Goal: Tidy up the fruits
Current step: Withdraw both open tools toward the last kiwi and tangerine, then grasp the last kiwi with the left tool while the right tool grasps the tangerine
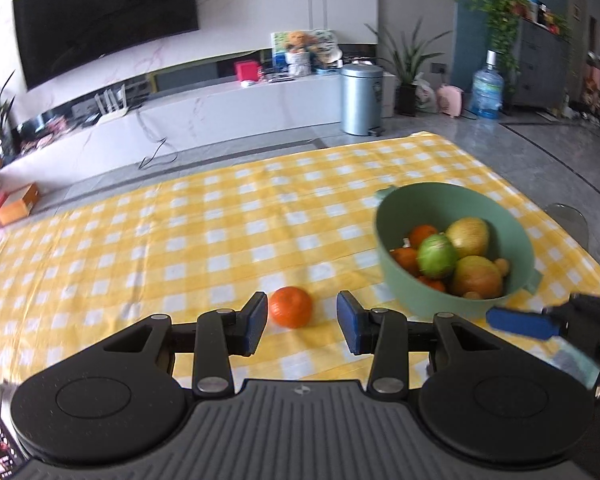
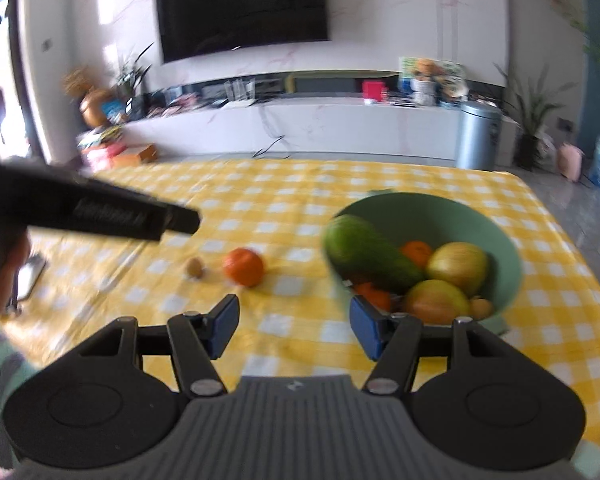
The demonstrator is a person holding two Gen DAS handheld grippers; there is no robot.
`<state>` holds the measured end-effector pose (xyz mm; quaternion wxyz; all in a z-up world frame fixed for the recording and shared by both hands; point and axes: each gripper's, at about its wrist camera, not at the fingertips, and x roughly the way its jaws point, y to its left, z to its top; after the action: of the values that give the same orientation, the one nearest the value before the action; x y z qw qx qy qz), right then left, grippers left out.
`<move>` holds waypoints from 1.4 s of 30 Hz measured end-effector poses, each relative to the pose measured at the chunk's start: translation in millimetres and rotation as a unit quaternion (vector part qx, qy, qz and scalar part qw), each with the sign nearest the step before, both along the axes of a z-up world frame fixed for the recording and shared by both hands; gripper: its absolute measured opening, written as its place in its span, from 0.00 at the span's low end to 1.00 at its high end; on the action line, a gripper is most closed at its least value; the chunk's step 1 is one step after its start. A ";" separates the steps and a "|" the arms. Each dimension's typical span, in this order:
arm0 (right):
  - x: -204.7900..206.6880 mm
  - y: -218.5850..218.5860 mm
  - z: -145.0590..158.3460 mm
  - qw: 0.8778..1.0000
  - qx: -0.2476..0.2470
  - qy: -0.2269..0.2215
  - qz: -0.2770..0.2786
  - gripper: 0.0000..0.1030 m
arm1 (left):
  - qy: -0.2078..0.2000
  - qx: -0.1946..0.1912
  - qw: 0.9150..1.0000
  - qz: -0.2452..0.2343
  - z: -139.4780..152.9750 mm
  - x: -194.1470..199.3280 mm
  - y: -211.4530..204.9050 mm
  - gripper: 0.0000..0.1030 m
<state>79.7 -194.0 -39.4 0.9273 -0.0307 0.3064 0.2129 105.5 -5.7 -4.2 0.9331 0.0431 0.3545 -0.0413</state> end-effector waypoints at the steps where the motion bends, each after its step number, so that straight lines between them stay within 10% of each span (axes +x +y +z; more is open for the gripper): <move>1: -0.6 4.7 -2.8 1.000 -0.003 0.002 0.006 0.57 | 0.002 -0.002 1.000 0.005 -2.7 -0.8 5.6 0.46; 25: 55.7 87.8 -46.8 0.997 -0.068 0.006 0.032 0.46 | 0.009 -0.051 0.998 0.032 -58.4 26.1 72.7 0.46; 42: 103.1 107.0 -80.7 0.998 -0.069 -0.002 0.012 0.44 | 0.064 -0.161 0.982 0.072 -101.4 54.9 101.5 0.46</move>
<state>182.8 -87.0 -120.0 0.9209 -0.0992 0.3179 0.2026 160.3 95.8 -105.6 0.9037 -0.1358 0.4048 -0.0333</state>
